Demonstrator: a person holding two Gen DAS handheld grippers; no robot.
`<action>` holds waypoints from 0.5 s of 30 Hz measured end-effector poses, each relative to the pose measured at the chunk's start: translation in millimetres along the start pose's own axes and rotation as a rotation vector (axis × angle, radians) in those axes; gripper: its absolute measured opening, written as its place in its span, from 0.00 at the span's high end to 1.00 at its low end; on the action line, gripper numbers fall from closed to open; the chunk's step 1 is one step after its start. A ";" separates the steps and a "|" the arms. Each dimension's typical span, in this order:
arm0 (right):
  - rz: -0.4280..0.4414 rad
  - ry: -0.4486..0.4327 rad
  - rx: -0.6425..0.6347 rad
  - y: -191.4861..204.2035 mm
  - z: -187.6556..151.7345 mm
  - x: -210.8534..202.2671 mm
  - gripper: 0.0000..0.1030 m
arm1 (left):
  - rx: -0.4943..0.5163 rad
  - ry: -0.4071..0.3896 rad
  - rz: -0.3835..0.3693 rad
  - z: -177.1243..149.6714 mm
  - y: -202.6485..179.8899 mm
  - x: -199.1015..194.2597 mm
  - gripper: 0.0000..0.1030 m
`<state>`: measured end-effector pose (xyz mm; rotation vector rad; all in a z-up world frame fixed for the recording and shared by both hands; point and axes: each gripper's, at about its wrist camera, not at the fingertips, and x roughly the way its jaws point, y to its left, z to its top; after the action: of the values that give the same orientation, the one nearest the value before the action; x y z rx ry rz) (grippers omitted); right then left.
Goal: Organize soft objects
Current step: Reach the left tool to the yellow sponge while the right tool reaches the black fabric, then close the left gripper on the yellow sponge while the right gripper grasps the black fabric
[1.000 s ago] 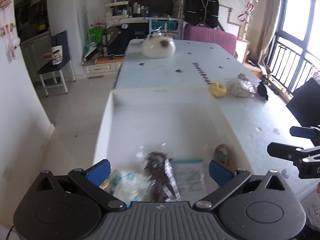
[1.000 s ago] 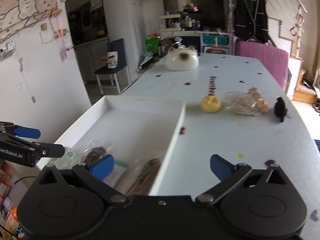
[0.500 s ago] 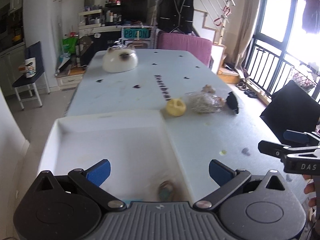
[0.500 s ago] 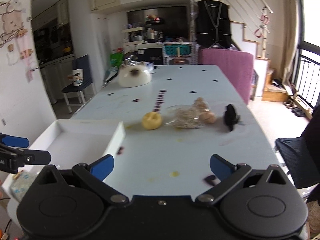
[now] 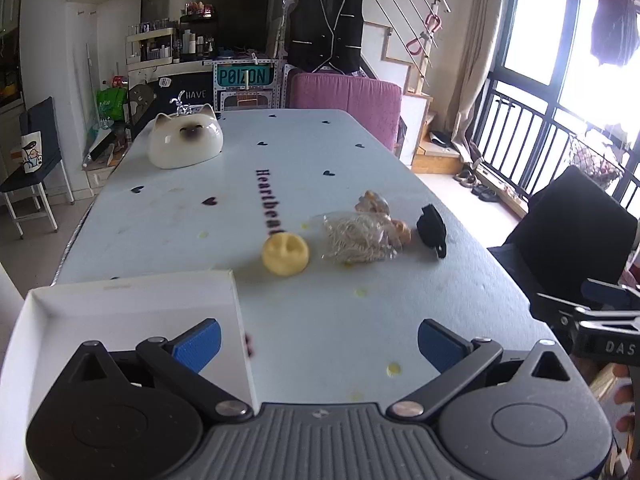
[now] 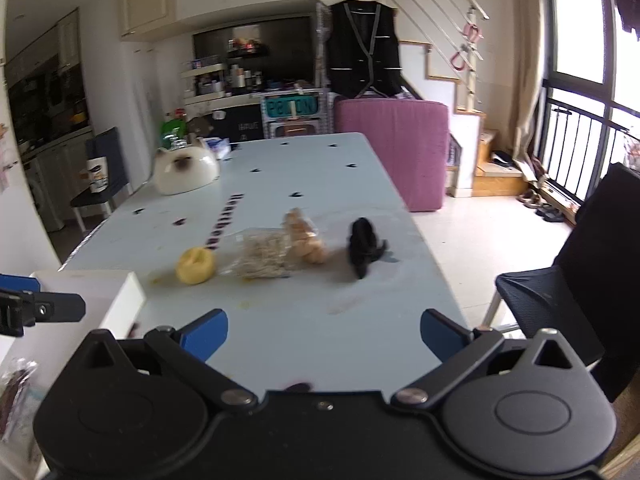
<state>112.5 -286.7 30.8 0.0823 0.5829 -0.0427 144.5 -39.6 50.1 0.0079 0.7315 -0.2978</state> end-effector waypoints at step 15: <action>0.194 -0.008 0.034 -37.1 5.9 65.8 0.00 | -0.026 -0.035 0.043 19.5 2.7 93.2 0.18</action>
<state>168.3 -325.3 -3.0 0.1713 0.5637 0.1351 223.6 -63.9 2.9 -0.0061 0.6997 -0.2470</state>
